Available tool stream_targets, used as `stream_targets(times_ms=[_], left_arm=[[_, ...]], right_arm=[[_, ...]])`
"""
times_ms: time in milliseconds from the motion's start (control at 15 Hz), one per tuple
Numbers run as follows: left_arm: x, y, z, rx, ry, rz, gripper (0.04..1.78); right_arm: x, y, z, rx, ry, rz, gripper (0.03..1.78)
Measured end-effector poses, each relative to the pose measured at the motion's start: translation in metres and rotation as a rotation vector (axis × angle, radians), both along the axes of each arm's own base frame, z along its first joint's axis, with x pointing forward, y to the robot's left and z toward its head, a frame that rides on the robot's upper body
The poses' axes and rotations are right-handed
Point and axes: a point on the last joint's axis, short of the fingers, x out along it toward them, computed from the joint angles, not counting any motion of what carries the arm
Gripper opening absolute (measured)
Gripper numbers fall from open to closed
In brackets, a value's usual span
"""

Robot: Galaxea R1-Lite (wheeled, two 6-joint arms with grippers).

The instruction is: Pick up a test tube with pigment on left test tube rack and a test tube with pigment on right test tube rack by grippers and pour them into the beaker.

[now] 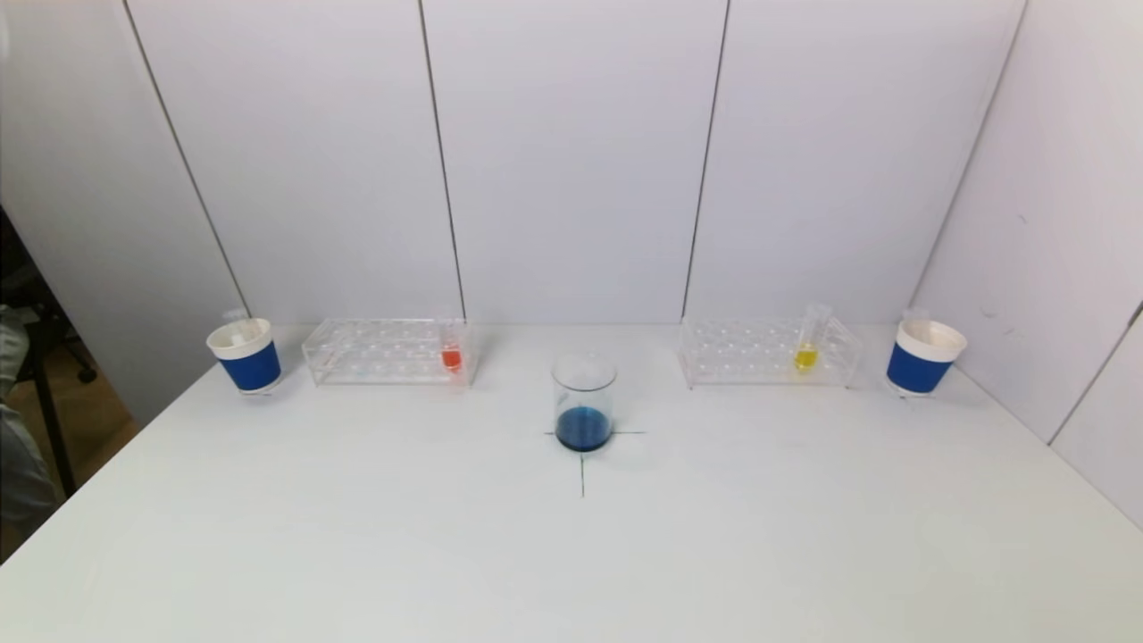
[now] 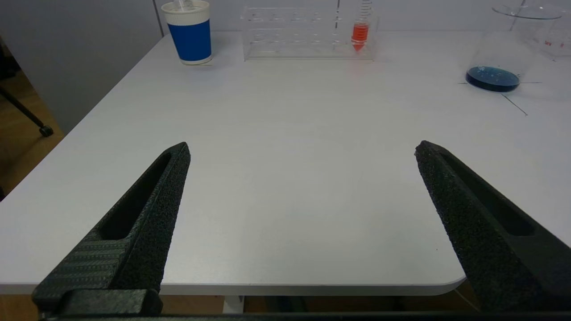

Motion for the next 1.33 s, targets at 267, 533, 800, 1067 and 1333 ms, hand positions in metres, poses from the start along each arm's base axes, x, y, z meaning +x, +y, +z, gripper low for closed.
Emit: stream_targets(times_ms=[267,533,800,1067,1333], left_arm=[[0.0,0.0,0.0,0.0,0.0,0.0,1.76],[0.0,0.0,0.0,0.0,0.0,0.0,1.76],[0.0,0.0,0.0,0.0,0.0,0.0,1.76],[0.0,0.0,0.0,0.0,0.0,0.0,1.76],[0.0,0.0,0.0,0.0,0.0,0.0,1.76]], right_arm=[[0.0,-0.0001,0.0,0.007,0.0,-0.002,1.76],[0.0,-0.0001,0.0,0.008,0.0,-0.003,1.76],[0.0,-0.0001,0.0,0.008,-0.001,-0.002,1.76],[0.0,-0.0001,0.0,0.009,0.0,-0.002,1.76],[0.0,-0.0001,0.0,0.008,0.0,-0.002,1.76]])
